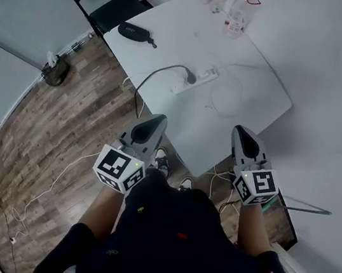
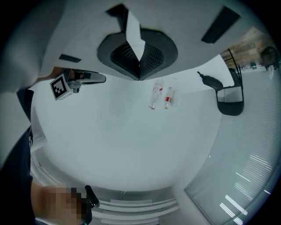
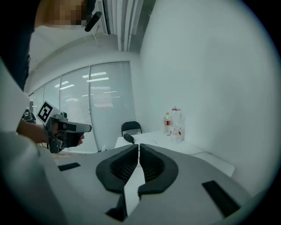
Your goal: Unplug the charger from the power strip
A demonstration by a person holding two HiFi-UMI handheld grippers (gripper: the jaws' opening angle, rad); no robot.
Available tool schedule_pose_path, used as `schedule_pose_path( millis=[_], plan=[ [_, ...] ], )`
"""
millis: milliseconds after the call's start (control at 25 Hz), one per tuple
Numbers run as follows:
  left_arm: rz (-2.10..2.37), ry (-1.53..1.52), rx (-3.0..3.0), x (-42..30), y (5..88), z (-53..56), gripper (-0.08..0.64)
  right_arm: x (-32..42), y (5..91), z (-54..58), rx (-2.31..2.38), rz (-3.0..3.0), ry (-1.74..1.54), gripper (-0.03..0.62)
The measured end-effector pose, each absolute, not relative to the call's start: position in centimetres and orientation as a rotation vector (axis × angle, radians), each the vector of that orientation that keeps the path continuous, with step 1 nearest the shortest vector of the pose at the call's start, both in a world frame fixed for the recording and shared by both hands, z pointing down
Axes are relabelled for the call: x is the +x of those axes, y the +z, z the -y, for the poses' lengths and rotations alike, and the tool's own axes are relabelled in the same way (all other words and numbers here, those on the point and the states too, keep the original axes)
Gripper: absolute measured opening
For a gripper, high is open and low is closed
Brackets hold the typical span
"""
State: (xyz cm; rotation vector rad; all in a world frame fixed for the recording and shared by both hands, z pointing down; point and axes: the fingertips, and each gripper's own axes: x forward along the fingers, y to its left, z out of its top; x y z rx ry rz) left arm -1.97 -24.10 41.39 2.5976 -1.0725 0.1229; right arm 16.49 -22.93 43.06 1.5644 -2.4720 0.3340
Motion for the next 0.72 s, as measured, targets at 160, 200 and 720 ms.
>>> schedule_pose_path(
  millis=[160,200,720],
  plan=[
    [1.022,0.113,2.624,-3.1,41.7,29.4,0.02,12.5,42.3,27.5,1.462,2.563,0.317,0.025],
    [1.009,0.127,2.626,-3.2,42.3,30.3,0.02,11.9,42.3,28.5,1.453,2.565,0.316,0.025],
    [0.916,0.369,2.583,0.4,52.2,39.0,0.02,9.5,51.3,39.1,1.359,2.411,0.402,0.163]
  ],
)
